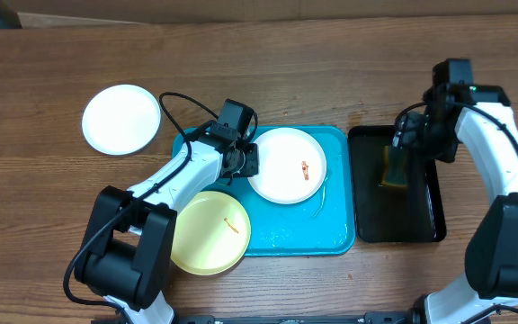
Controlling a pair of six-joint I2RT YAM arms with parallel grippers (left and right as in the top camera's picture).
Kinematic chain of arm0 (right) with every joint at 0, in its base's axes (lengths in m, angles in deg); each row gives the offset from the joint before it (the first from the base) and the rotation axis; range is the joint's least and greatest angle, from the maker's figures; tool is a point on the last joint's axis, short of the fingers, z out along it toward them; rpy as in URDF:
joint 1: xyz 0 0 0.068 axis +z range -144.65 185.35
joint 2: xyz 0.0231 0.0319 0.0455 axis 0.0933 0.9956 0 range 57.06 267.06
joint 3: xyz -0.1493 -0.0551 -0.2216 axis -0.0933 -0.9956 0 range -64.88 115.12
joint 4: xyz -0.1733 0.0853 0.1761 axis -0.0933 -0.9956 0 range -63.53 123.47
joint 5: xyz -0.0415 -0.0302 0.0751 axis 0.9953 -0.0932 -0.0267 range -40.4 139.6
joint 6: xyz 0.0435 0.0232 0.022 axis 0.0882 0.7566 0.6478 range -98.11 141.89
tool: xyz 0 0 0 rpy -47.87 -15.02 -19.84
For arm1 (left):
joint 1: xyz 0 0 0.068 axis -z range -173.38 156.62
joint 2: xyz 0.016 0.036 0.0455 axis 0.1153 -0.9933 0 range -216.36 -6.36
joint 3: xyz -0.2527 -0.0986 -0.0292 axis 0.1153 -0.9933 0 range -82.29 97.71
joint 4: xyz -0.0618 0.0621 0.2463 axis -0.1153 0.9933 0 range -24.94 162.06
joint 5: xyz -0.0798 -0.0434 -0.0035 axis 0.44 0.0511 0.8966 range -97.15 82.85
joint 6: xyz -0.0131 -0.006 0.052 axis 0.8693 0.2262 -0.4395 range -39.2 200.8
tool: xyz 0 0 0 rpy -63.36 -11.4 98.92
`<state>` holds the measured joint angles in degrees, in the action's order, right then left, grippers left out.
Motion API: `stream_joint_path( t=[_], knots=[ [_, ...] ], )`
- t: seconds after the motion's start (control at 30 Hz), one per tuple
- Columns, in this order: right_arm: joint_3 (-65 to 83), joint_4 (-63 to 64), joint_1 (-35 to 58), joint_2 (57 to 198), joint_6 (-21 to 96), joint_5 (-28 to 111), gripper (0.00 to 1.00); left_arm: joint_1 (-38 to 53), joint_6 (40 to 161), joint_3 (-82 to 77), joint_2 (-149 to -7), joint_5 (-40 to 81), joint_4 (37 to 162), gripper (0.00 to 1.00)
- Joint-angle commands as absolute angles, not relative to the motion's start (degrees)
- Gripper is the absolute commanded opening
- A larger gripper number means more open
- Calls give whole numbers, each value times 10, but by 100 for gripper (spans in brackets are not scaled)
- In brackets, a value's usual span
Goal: Clean dirty plates on tray and stack at the side
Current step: 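Move the right gripper down onto the sponge in the black tray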
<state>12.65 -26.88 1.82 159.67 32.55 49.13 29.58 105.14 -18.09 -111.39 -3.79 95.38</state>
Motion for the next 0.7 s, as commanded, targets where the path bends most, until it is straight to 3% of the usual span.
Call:
stream_joint_path(
  t=[0.0, 0.5, 0.53, 0.57, 0.6, 0.63, 0.67],
  knots=[
    [90, -252, 27, 1590, 324, 513, 77, 307, 1061, -185, -1120, -42, 950, 28],
    [-38, -115, 38, 1590, 315, 465, 76, 319, 1061, -185, -1120, -44, 950, 29],
    [-43, -109, 39, 1590, 314, 465, 73, 319, 1061, -185, -1120, -44, 950, 29],
    [-47, -104, 39, 1590, 314, 465, 59, 319, 1061, -185, -1120, -44, 950, 29],
    [-49, -103, 39, 1590, 315, 465, 22, 319, 1061, -185, -1120, -44, 950, 29],
    [-49, -104, 39, 1590, 315, 465, 5, 319, 1061, -185, -1120, -44, 950, 29],
    [-49, -105, 39, 1590, 315, 465, 4, 319, 1061, -185, -1120, -44, 950, 29]
  ],
)
